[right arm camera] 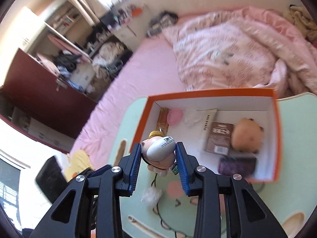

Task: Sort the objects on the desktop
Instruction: 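Lower the white figurine keychain onto the table and open the right gripper, then grasp the white RED EARTH tube in the box with the left gripper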

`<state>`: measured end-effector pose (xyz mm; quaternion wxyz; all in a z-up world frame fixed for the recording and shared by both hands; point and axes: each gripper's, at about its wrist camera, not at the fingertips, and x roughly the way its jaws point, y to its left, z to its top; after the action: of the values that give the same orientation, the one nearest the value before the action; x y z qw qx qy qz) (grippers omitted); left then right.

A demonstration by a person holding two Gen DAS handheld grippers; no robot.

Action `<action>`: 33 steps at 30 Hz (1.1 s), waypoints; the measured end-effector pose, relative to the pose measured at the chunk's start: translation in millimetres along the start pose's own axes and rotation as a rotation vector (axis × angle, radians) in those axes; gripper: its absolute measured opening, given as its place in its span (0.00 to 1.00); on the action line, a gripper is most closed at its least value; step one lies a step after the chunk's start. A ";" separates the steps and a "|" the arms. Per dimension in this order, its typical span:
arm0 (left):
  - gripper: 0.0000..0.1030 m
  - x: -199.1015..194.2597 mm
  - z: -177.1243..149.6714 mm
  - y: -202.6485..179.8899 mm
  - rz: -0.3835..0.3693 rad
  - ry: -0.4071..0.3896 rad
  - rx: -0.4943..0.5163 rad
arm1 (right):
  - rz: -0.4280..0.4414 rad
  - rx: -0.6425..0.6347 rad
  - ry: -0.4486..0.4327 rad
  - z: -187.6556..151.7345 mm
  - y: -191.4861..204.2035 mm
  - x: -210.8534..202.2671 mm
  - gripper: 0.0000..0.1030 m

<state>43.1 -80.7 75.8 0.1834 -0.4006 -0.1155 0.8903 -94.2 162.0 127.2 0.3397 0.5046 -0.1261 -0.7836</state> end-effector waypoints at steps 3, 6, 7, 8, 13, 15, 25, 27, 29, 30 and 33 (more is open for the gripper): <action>0.72 1.8 5.0 -7.8 0.001 0.024 0.021 | -0.027 -0.007 -0.075 -29.2 -1.9 -36.3 0.33; 0.72 2.9 11.4 -15.3 0.003 0.032 0.044 | -0.114 -0.012 -0.097 -58.9 -12.9 -59.4 0.33; 0.72 3.4 13.9 -18.1 0.003 0.033 0.050 | -0.141 -0.005 -0.098 -66.3 -17.8 -60.3 0.33; 0.72 4.8 16.9 -21.1 0.003 0.037 0.052 | -0.178 0.007 -0.088 -76.3 -26.3 -56.5 0.33; 0.72 15.1 39.0 -41.9 0.035 0.063 0.079 | -0.280 0.070 -0.046 -116.6 -63.9 -30.7 0.33; 0.72 21.5 54.5 -53.6 0.003 0.082 0.101 | -0.288 0.088 -0.041 -129.2 -73.5 -16.5 0.33; 0.54 124.0 117.6 -80.1 0.016 0.319 0.101 | -0.256 0.052 -0.107 -143.7 -74.5 -9.7 0.37; 0.47 143.5 120.6 -75.0 0.025 0.381 0.072 | -0.238 0.071 -0.127 -146.1 -77.7 -12.8 0.51; 0.46 162.9 120.6 -68.9 0.035 0.430 0.032 | -0.225 0.080 -0.156 -147.5 -79.0 -19.1 0.61; 0.46 168.1 119.2 -66.3 0.046 0.438 0.019 | -0.220 0.084 -0.171 -148.4 -79.1 -23.0 0.62; 0.40 181.7 117.7 -55.4 0.081 0.449 -0.034 | -0.227 0.075 -0.201 -147.8 -76.8 -34.6 0.62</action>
<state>-144.1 38.7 50.2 0.1617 -0.5960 -0.0706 0.7834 13.2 262.9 42.3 0.2156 0.4471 -0.1307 -0.8582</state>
